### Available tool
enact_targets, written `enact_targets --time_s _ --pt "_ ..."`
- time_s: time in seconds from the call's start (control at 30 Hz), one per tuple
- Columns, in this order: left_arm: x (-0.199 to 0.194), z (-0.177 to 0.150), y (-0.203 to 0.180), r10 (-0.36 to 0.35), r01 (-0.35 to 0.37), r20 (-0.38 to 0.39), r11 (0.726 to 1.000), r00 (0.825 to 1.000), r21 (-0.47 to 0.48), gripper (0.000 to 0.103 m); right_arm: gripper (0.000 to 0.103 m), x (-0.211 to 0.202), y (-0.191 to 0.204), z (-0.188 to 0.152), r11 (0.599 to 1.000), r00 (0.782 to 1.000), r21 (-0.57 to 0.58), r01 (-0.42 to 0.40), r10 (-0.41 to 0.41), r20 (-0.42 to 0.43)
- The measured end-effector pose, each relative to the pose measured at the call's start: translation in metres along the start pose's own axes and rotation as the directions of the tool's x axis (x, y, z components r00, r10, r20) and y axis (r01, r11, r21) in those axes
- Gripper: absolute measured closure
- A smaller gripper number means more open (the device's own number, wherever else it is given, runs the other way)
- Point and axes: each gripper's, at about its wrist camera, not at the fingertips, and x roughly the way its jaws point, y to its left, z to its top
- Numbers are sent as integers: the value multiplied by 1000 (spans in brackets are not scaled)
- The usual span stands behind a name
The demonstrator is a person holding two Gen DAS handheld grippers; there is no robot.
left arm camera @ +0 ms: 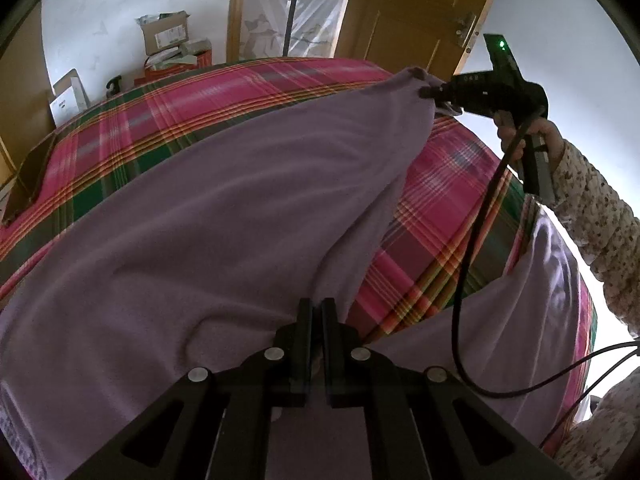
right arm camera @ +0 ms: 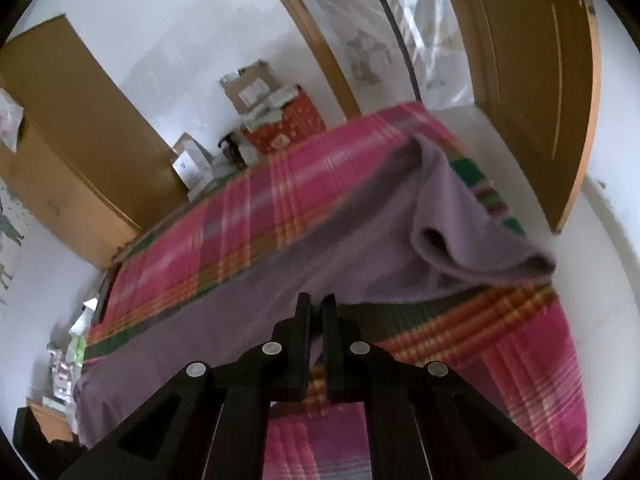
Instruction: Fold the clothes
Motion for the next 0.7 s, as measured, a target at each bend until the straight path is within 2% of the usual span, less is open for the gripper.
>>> enact_targets --time_s 0.13,0.2,0.33,0.5,0.6,0.7 --pt "0 0 0 0 0 2 1000 1000 -2 99 98 5 21 18 998 999 -54 32 -30 29" --pt "0 0 0 -1 1 5 1000 1000 -6 99 98 11 28 24 993 996 -78 91 -90 14" --pt "-1 -1 3 4 -4 7 1000 1000 -15 99 98 28 47 34 968 975 -133 211 -218 -38" --pt "-3 -5 13 14 -13 7 999 1000 -50 99 98 15 46 35 970 975 -94 223 -224 -3" --pt "-2 -5 16 4 -3 8 998 1000 -65 99 98 10 49 33 967 974 -118 226 -223 34" --pt "-2 -3 10 9 -8 16 999 1000 -49 99 98 10 52 31 947 959 -152 283 -284 15"
